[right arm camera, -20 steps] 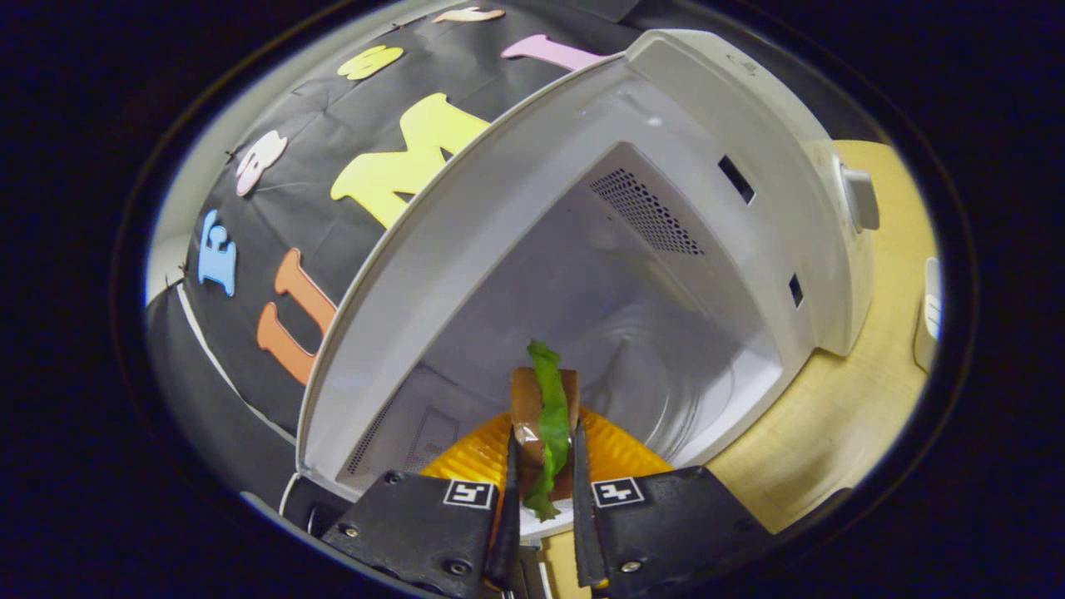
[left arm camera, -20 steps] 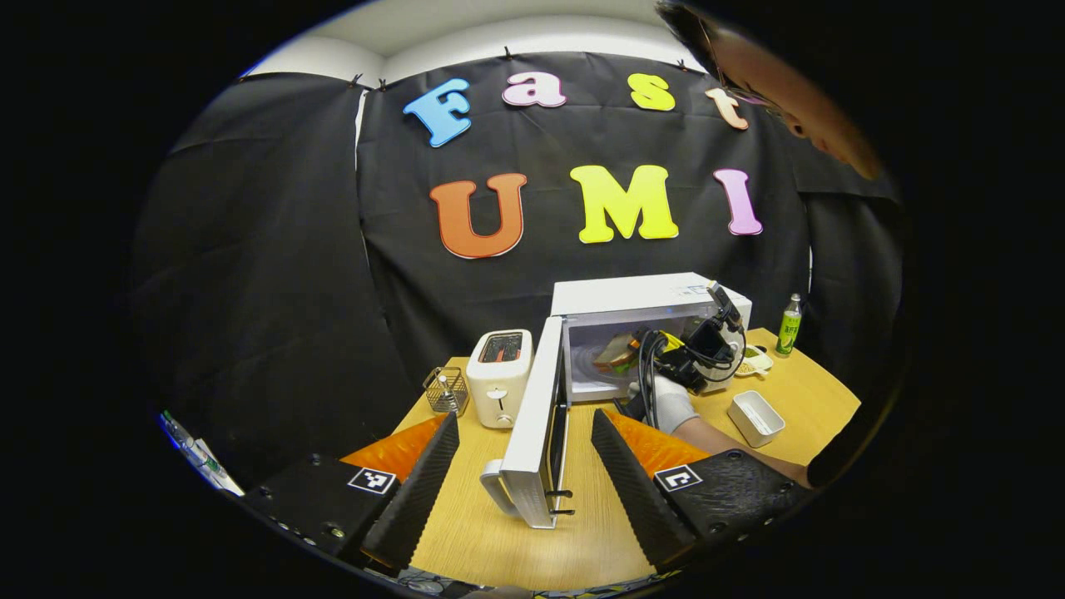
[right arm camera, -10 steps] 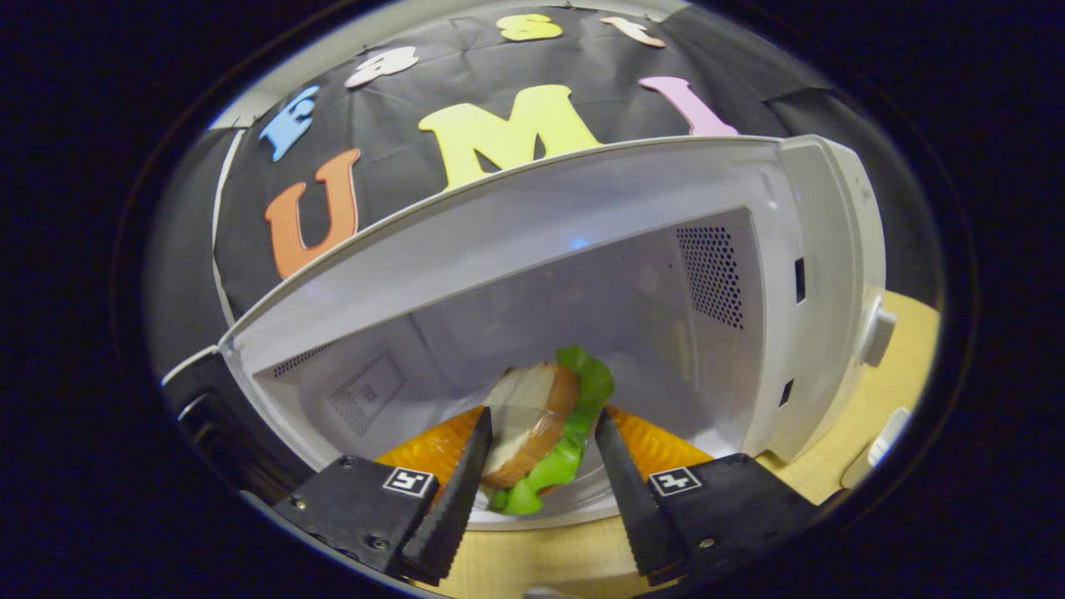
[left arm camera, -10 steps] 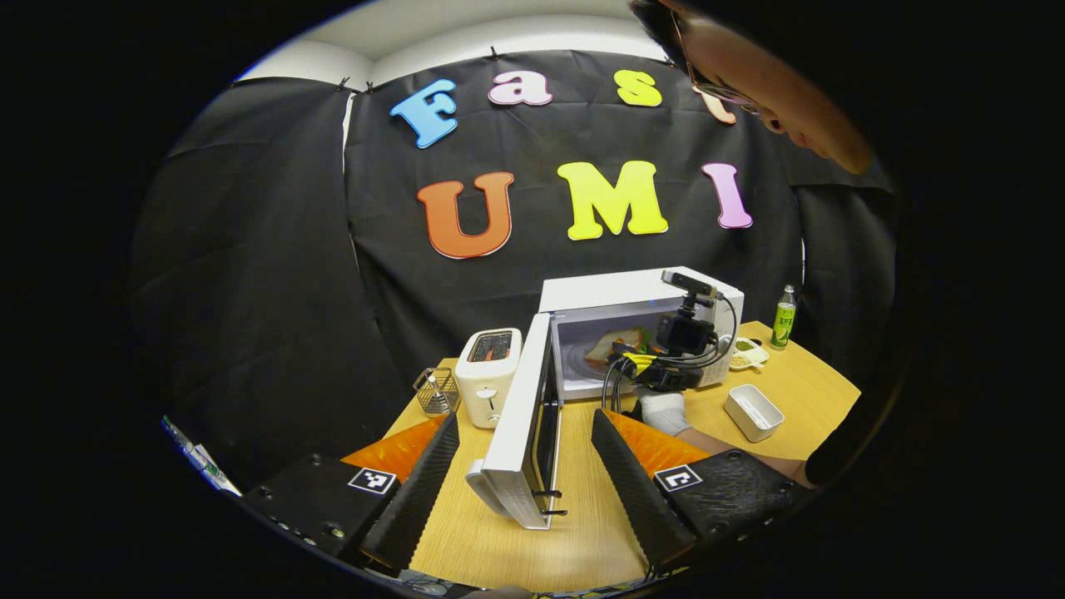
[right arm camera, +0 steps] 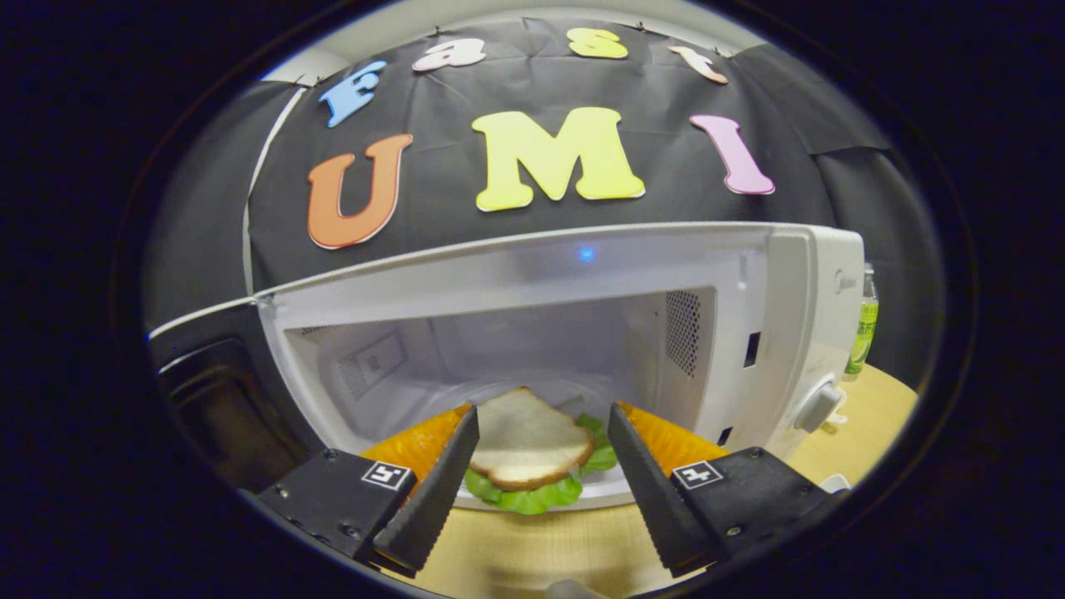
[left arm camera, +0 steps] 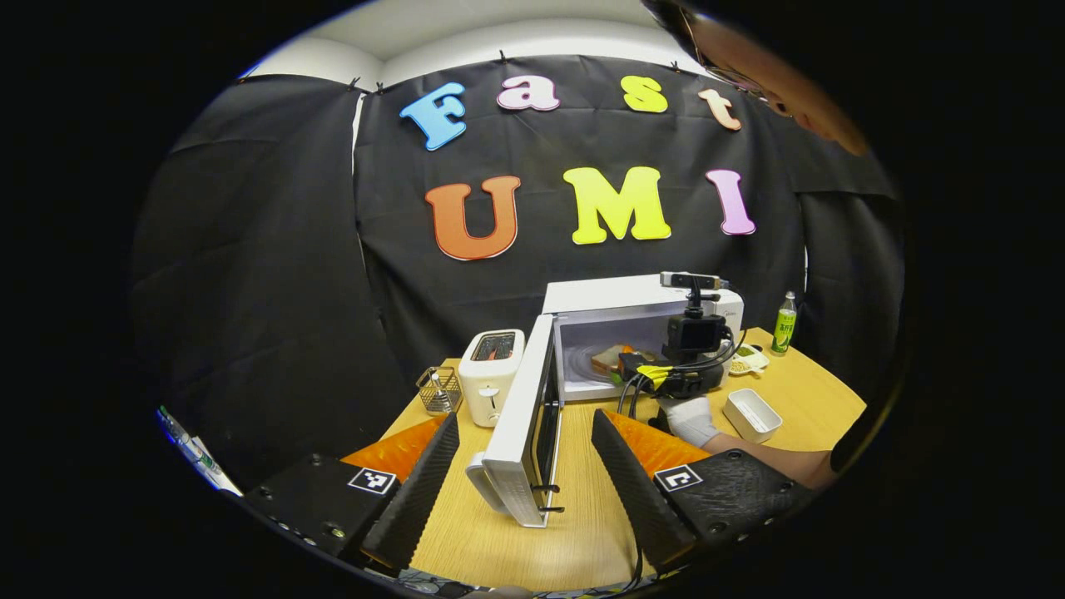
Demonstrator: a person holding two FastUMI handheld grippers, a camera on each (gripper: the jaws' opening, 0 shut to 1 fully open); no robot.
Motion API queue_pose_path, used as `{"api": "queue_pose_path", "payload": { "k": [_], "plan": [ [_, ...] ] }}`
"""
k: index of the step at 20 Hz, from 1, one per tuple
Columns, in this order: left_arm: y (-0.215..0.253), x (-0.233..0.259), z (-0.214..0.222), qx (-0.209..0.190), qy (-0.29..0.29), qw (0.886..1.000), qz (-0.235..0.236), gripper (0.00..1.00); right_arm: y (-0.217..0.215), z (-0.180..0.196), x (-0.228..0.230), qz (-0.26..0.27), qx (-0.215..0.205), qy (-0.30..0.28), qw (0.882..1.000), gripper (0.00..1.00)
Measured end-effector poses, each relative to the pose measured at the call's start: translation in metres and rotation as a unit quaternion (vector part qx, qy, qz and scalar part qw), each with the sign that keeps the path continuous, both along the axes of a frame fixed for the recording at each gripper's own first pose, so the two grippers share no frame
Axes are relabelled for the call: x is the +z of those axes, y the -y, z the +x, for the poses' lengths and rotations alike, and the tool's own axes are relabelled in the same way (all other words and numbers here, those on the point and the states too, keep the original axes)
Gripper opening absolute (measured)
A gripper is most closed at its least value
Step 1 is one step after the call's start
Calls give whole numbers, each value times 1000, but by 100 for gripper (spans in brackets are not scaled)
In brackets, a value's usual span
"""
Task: Open the microwave oven with the left hand, put the food in, and close the microwave oven.
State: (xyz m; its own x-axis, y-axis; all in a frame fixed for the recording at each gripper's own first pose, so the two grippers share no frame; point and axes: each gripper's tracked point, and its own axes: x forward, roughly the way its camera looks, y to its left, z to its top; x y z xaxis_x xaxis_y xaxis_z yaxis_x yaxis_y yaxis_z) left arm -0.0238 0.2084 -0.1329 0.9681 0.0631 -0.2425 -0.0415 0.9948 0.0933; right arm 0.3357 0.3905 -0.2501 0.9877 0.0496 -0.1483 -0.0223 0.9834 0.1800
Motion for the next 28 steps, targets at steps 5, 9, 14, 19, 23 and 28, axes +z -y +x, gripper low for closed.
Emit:
{"api": "queue_pose_path", "payload": {
  "k": [5, 9, 14, 19, 23, 28],
  "plan": [
    [-3, 17, 1, 1, 19, 1000, -5, 97, 13, -45, 77, -9, 41, 41, 998, 99],
    [-11, 31, 2, 13, 34, 999, -12, 97, 43, -87, 129, -32, 73, 49, 996, 99],
    [-21, 29, 3, 28, 38, 999, -15, 96, 114, -142, 181, -60, 79, 47, 994, 99],
    [-46, 31, 14, 55, 55, 997, -9, 96, 199, -192, 220, -87, 47, 45, 994, 92],
    [-59, 21, 19, 70, 58, 996, -11, 90, 249, -228, 242, -88, 17, 49, 995, 92],
    [-86, -6, 18, 91, 36, 995, -22, 58, 275, -262, 247, -80, -7, 33, 996, 92]
  ]
}}
